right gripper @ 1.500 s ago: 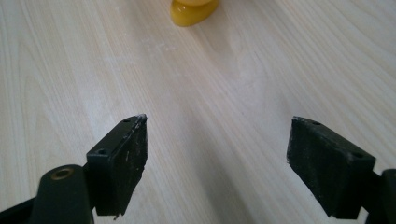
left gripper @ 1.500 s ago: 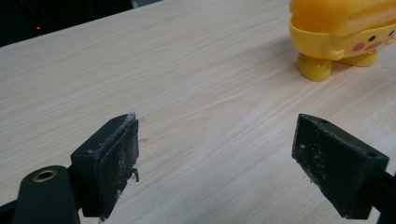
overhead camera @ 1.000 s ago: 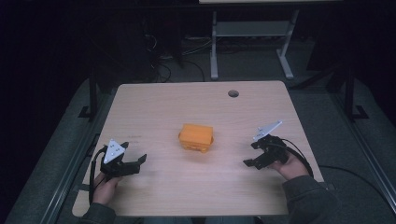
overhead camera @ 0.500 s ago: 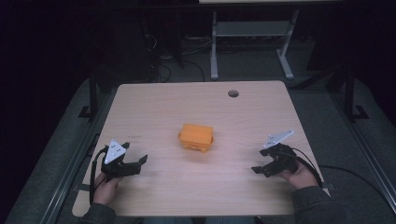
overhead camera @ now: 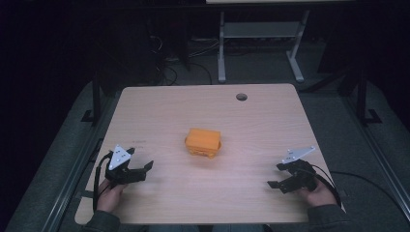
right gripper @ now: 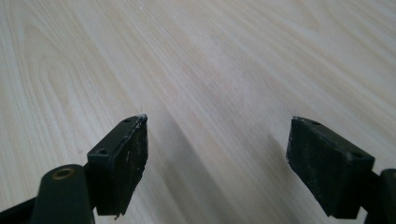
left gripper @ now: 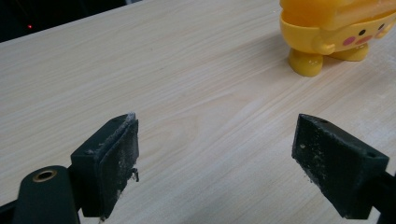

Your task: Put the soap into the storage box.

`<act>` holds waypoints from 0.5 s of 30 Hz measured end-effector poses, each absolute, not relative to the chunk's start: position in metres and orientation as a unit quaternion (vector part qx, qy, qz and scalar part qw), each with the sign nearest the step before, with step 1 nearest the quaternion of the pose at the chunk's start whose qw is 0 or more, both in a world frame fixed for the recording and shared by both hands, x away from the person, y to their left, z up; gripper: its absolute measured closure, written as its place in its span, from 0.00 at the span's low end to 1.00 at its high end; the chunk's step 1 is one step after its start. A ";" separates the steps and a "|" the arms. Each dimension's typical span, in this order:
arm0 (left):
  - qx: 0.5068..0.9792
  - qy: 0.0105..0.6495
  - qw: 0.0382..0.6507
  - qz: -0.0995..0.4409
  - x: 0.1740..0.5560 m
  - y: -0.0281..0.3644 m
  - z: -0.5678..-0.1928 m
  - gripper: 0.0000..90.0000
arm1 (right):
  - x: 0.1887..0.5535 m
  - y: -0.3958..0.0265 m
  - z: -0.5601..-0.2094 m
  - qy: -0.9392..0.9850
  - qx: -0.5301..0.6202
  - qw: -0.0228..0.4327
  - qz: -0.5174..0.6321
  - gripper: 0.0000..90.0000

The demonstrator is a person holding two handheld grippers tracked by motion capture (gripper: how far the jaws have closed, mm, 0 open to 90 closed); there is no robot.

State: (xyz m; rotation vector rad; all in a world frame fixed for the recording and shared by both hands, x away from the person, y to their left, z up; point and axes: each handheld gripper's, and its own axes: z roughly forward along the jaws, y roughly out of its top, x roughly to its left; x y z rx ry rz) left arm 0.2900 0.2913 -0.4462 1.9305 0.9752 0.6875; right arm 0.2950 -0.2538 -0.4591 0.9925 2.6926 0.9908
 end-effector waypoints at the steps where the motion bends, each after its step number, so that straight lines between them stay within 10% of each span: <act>1: 0.771 0.390 0.422 0.274 0.290 0.291 -0.446 0.16 | 0.293 -0.255 -0.460 0.886 0.326 0.054 0.325 0.22; 15: 0.772 0.388 0.423 0.274 0.289 0.290 -0.446 0.16 | 0.255 -0.271 -0.468 0.861 0.352 0.094 0.354 0.22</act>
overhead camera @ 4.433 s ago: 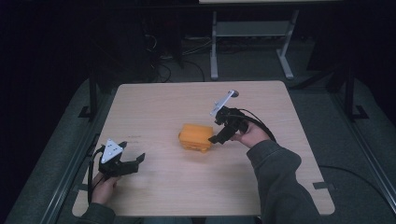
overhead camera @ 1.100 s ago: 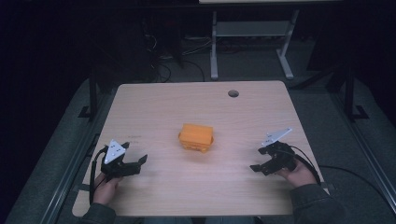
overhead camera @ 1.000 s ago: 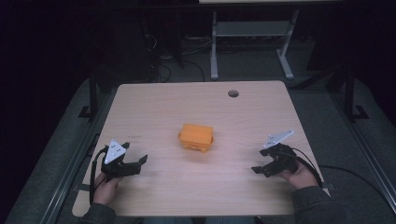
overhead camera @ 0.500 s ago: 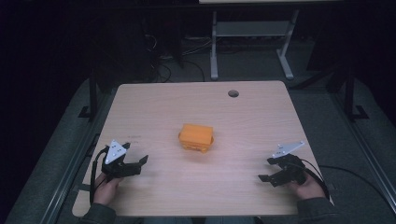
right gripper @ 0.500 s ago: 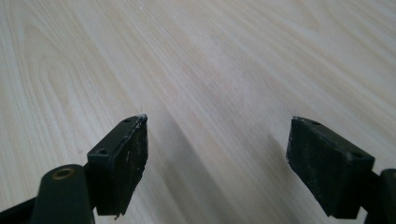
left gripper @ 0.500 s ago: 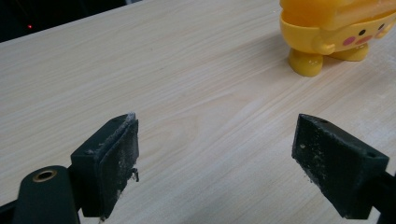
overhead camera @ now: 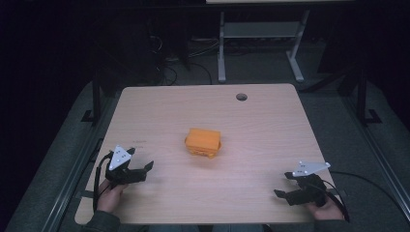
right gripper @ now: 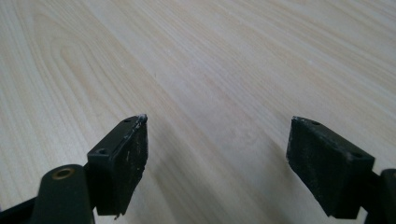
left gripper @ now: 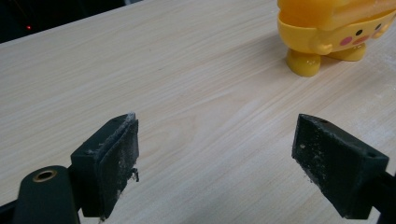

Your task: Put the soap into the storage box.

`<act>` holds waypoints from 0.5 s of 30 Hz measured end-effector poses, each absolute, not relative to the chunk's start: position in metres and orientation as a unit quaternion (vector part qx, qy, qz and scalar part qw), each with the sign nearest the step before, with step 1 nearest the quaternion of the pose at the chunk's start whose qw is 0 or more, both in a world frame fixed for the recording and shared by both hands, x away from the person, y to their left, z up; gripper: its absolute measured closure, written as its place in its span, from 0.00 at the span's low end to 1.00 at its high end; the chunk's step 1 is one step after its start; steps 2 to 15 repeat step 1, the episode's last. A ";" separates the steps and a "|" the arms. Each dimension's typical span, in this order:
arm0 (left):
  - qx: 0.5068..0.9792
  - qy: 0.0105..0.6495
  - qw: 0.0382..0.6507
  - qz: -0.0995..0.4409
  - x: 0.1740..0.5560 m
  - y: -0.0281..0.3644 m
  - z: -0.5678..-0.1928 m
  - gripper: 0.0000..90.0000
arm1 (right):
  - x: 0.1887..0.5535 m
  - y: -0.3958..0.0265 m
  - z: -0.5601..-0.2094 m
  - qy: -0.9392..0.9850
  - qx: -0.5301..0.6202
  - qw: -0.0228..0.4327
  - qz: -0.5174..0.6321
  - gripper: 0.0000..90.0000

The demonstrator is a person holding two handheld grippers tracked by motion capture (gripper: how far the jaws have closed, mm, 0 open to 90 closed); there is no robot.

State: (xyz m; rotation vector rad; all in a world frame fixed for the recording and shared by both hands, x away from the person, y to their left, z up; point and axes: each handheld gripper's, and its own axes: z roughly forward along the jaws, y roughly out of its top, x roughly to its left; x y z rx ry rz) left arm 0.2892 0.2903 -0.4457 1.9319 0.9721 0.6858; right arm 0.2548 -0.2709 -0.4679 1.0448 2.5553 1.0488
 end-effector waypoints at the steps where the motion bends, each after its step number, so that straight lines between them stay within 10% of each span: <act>1: 0.771 0.389 0.423 0.274 0.289 0.290 -0.446 0.16 | 0.253 -0.272 -0.469 0.860 0.354 0.095 0.354 0.22; 15: 0.771 0.389 0.423 0.274 0.289 0.290 -0.446 0.16 | 0.253 -0.272 -0.469 0.860 0.354 0.095 0.354 0.22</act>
